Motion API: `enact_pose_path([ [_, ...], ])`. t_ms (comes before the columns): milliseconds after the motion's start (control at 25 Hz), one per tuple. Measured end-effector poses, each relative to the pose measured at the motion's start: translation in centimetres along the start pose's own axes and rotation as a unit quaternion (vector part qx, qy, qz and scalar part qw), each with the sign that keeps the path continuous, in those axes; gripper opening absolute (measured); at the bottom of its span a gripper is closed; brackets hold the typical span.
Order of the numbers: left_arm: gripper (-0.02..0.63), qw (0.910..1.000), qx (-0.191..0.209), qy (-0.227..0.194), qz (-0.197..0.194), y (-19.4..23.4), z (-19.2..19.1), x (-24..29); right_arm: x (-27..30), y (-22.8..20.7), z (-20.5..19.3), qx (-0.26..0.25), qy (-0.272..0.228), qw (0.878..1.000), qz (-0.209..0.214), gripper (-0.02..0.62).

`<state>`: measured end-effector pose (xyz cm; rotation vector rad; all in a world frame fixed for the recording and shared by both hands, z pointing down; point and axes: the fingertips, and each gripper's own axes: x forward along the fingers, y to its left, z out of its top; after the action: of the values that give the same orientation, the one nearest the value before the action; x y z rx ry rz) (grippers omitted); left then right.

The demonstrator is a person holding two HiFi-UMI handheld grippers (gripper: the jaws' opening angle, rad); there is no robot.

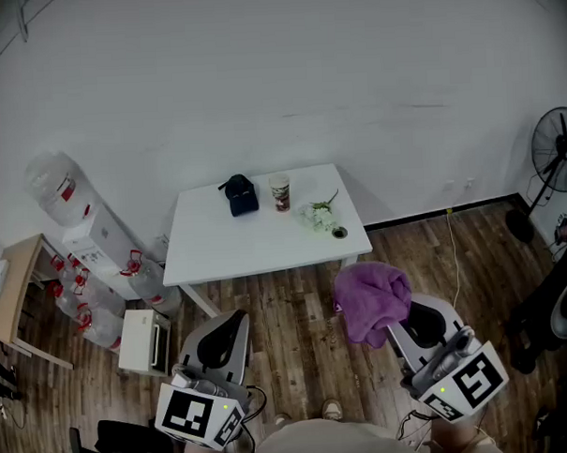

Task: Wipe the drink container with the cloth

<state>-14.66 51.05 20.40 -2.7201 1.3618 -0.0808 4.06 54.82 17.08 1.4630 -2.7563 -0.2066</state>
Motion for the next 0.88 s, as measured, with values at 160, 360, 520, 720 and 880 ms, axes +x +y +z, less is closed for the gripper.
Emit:
enact_pose_path([
  [160, 0.020, 0.9999, -0.010, -0.004, -0.003, -1.0, 0.0, 1.3, 0.0, -1.0, -0.7, 0.006, 0.004, 1.000, 0.013, 0.074],
  [360, 0.020, 0.9999, -0.010, 0.001, 0.001, -1.7, 0.0, 2.5, 0.0, -2.4, -1.5, 0.004, 0.005, 1.000, 0.019, 0.074],
  [520, 0.020, 1.0000, -0.004, -0.001, 0.003, -2.2, 0.3, 3.7, -0.1, -3.8, -2.0, 0.007, 0.004, 1.000, 0.019, 0.074],
  [720, 0.020, 1.0000, -0.001, 0.007, 0.002, -2.8, 0.1, 5.5, 0.1, -5.7, -2.5, 0.011, 0.003, 1.000, 0.019, 0.074],
  [880, 0.020, 0.9999, 0.003, 0.008, 0.007, -3.1, -0.1, 6.8, 0.4, -6.8, -3.3, 0.019, 0.010, 1.000, 0.021, 0.074],
])
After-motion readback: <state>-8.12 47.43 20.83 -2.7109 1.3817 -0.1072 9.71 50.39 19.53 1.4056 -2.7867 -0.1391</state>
